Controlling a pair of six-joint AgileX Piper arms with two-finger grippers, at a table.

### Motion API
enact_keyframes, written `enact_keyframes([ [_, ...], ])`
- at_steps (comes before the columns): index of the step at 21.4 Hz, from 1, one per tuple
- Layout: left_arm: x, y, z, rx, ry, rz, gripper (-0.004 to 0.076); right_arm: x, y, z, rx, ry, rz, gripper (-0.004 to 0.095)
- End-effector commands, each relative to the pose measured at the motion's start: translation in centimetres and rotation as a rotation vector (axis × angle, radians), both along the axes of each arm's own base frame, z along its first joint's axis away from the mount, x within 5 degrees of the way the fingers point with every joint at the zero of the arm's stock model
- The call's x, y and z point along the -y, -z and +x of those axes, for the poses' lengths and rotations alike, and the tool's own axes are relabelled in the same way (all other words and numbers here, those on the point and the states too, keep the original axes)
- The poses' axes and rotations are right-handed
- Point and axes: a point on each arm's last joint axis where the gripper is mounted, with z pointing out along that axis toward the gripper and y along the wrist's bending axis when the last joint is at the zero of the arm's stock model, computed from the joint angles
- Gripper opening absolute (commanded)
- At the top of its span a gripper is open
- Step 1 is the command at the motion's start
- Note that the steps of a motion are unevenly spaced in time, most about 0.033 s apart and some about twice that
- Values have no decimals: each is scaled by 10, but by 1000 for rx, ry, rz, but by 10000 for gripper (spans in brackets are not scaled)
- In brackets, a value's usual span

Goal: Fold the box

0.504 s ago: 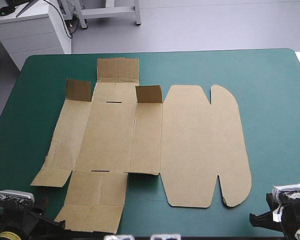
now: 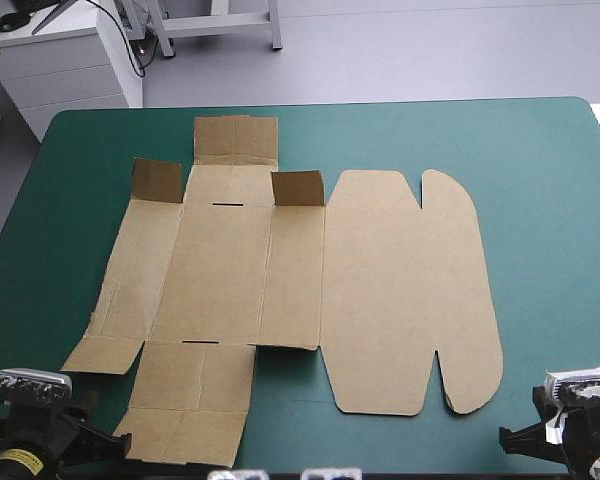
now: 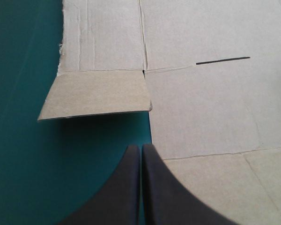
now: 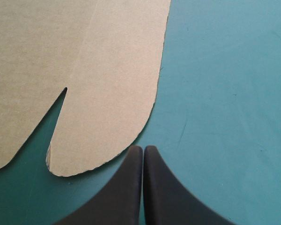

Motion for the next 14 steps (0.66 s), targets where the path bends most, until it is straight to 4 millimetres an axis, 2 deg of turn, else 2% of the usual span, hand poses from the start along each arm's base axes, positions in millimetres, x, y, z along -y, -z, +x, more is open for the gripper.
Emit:
enact_keyframes([
  [1,1,-29,11,70,6,-7,-8,0,-11,3,66,9,-2,-4],
  [4,2,-49,21,67,6,-7,-8,0,-11,3,66,9,-2,-4],
  [6,3,-76,37,48,7,-6,-8,0,-11,3,66,9,-2,-4],
  [9,4,-100,61,46,3,3,-8,0,-11,3,66,9,-2,-4],
  [14,6,-106,123,-72,-9,58,-8,0,-11,3,66,9,-2,-4],
])
